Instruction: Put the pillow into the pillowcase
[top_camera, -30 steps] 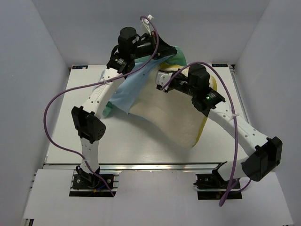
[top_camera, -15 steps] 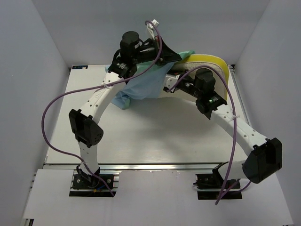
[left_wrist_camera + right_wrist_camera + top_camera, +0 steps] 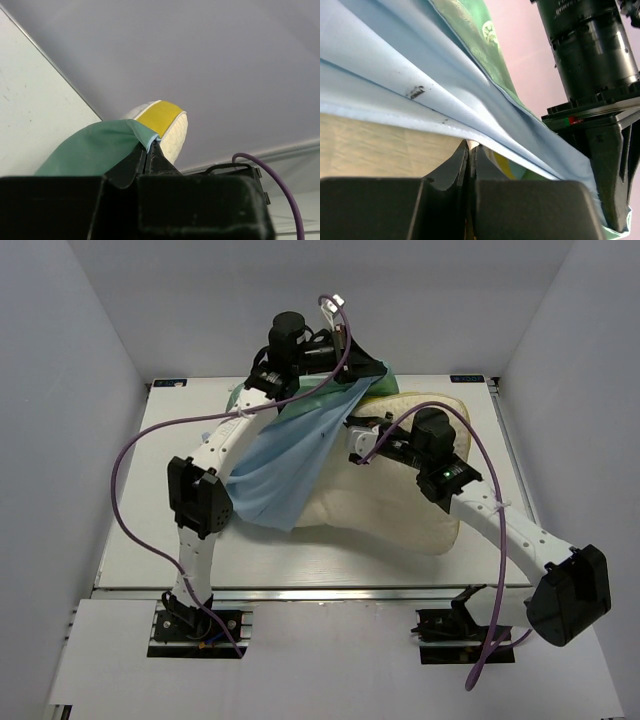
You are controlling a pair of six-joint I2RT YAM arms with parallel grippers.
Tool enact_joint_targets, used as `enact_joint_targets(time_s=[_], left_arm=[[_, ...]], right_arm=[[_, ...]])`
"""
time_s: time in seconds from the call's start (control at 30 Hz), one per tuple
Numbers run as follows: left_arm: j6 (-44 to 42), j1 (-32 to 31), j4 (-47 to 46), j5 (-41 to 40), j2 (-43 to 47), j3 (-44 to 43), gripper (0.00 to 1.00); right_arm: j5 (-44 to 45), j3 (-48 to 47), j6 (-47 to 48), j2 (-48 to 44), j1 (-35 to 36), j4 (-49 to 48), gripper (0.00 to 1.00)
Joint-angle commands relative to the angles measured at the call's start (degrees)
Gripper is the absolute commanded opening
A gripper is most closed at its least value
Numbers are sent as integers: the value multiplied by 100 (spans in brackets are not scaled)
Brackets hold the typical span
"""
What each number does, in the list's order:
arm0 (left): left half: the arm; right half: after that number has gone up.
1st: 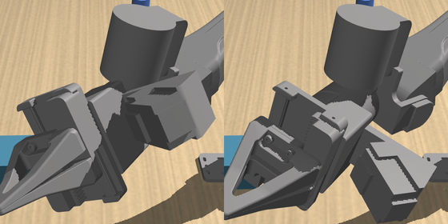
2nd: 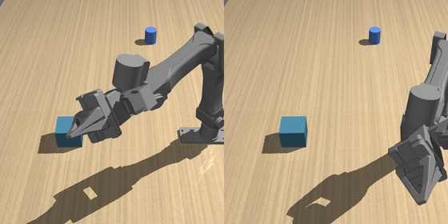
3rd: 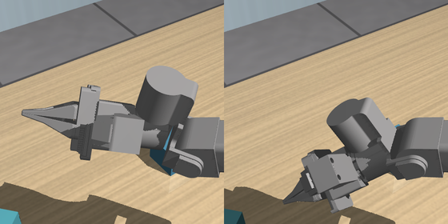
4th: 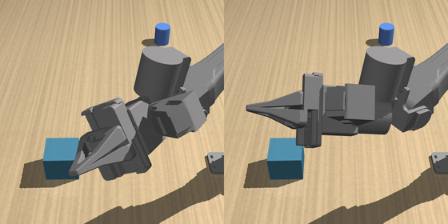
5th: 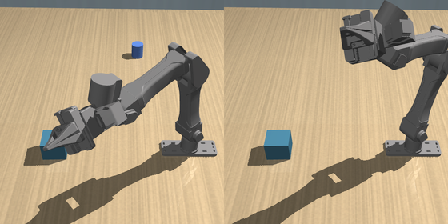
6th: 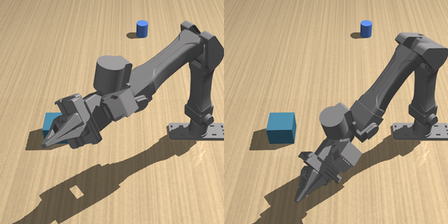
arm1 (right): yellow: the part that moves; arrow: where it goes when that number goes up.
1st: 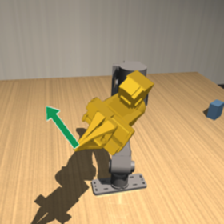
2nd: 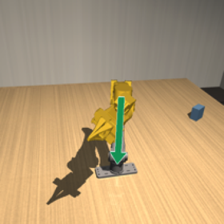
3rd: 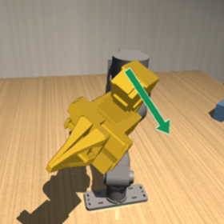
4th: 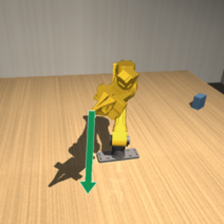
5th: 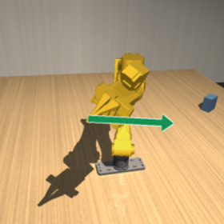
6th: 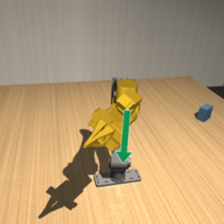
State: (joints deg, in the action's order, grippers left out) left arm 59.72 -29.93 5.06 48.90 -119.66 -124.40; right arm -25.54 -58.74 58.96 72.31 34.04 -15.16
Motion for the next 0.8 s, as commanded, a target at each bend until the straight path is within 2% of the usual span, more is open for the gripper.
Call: enact_joint_targets(time_s=[0.0, 0.13, 0.27, 0.37, 0.43, 0.47, 0.5, 0.57, 0.6, 0.67, 0.7, 0.77], left_arm=[[163, -65, -243, 31, 109, -375, 9], [-75, 40, -189, -126, 355, 388, 12], [-180, 373, -426, -337, 478, 1705, 16], [-338, 619, -401, -592, 260, 1814, 18], [-513, 760, -86, -820, 22, 1446, 18], [-532, 883, -32, -865, -101, 1306, 18], [-558, 945, 56, -987, -345, 991, 19], [-698, 1077, 389, -1128, -567, 699, 20], [-760, 1121, 521, -1207, -742, 541, 21], [-962, 1200, 881, -1383, -901, 145, 23], [-1006, 1218, 1065, -1418, -1032, 40, 25], [-1112, 1297, 1190, -1515, -1112, -137, 39]], right_arm=[[-460, -102, -472, -402, 24, -884, 0], [-233, -147, -631, -192, -55, -752, 0], [-109, 257, -456, 81, -318, -1032, 0], [-100, 398, -351, 414, -521, -1112, 0], [-100, 311, -201, 599, -661, -1068, 0], [-92, 258, -140, 713, -714, -1025, 7], [-74, 197, 0, 931, -767, -955, 22], [-74, -66, 63, 1169, -925, -657, 31], [-161, -154, 37, 1197, -978, -507, 42], [-284, -356, -60, 1180, -1136, -270, 49], [-415, -401, -77, 1075, -1171, 36, 60], [-495, -419, -121, 795, -1242, 293, 70]])
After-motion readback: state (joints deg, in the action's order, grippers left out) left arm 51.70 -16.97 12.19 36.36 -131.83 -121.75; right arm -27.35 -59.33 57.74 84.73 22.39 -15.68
